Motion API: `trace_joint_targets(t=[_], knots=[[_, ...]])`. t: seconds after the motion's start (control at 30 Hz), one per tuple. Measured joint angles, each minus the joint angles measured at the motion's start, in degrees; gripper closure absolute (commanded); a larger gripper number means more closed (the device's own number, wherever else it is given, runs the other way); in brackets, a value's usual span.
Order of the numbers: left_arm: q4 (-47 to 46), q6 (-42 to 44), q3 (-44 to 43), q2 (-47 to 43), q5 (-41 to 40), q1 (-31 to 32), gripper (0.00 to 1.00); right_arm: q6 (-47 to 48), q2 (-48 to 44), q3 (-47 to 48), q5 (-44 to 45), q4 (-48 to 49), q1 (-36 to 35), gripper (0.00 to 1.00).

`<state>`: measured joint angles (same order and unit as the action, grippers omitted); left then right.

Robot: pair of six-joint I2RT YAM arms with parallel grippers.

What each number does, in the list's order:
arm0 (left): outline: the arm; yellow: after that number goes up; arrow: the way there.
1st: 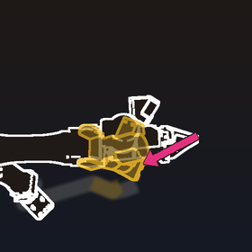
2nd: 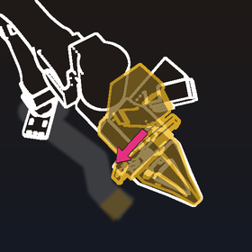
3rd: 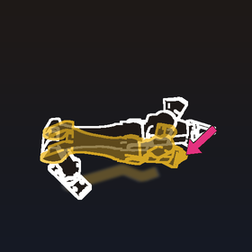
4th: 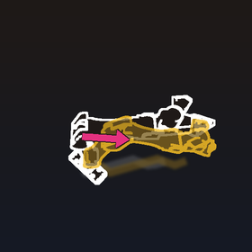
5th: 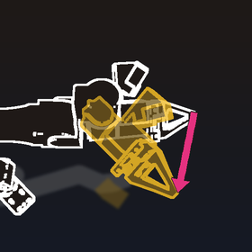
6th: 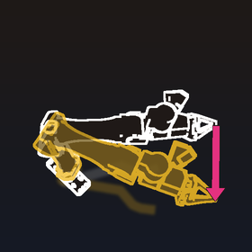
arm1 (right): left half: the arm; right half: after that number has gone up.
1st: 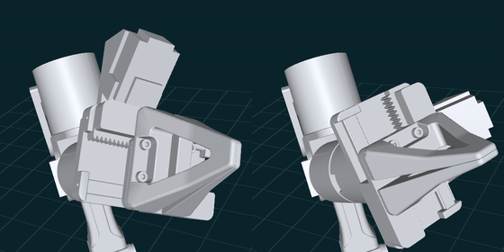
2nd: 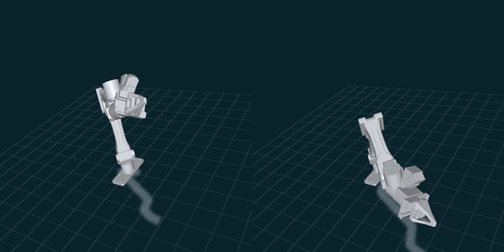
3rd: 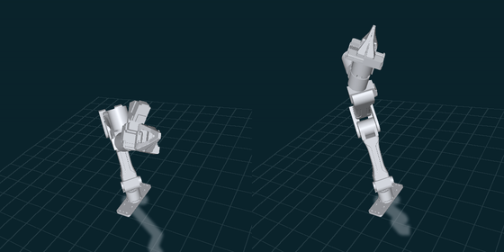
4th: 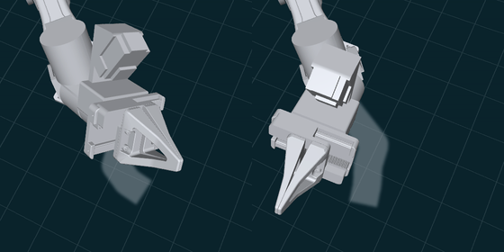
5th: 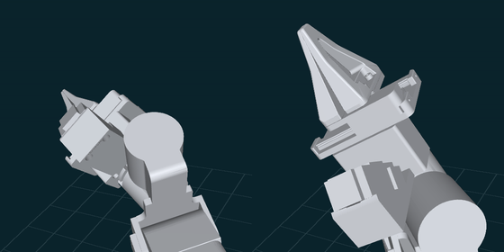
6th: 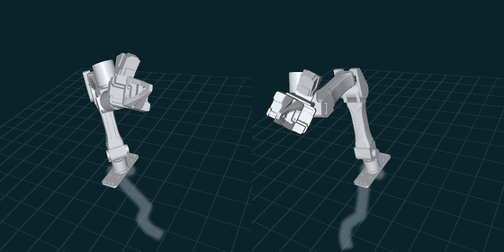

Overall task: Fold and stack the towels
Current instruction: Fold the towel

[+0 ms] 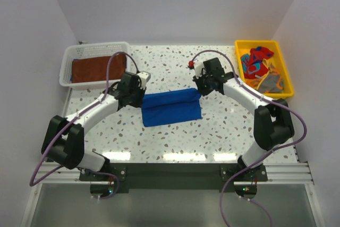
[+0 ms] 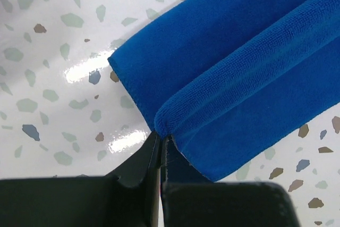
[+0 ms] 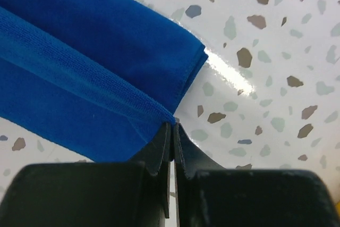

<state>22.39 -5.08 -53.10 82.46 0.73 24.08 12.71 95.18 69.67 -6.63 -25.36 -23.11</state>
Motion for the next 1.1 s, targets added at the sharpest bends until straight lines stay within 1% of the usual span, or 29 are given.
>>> trace_joint_targets(t=[0.23,0.43,0.57,0.73,0.87,1.1], knots=[[-0.02,-0.9,2.19,-0.22,1.44,0.02,1.0,-1.9,0.0,-3.3,-1.53,-0.17,0.0,1.0],[0.63,-1.44,2.4,1.2,2.05,0.07,1.0,-2.62,0.0,-3.41,-1.88,-0.26,-0.02,1.0],[2.89,-1.6,1.05,1.14,1.99,0.09,1.0,-2.69,-0.26,-2.99,-1.81,-0.37,-0.02,1.0],[5.55,-1.95,-1.97,-0.85,1.97,0.11,1.0,-3.26,-3.1,-2.78,-1.31,-0.35,0.0,1.0],[6.36,-3.02,-2.16,-2.82,2.25,0.35,1.0,-4.22,-6.38,-2.89,-0.94,-0.09,-0.02,1.0],[5.55,-4.92,2.67,-1.88,3.43,1.07,1.0,-6.27,-7.13,-7.08,-1.73,1.36,-0.02,1.0]])
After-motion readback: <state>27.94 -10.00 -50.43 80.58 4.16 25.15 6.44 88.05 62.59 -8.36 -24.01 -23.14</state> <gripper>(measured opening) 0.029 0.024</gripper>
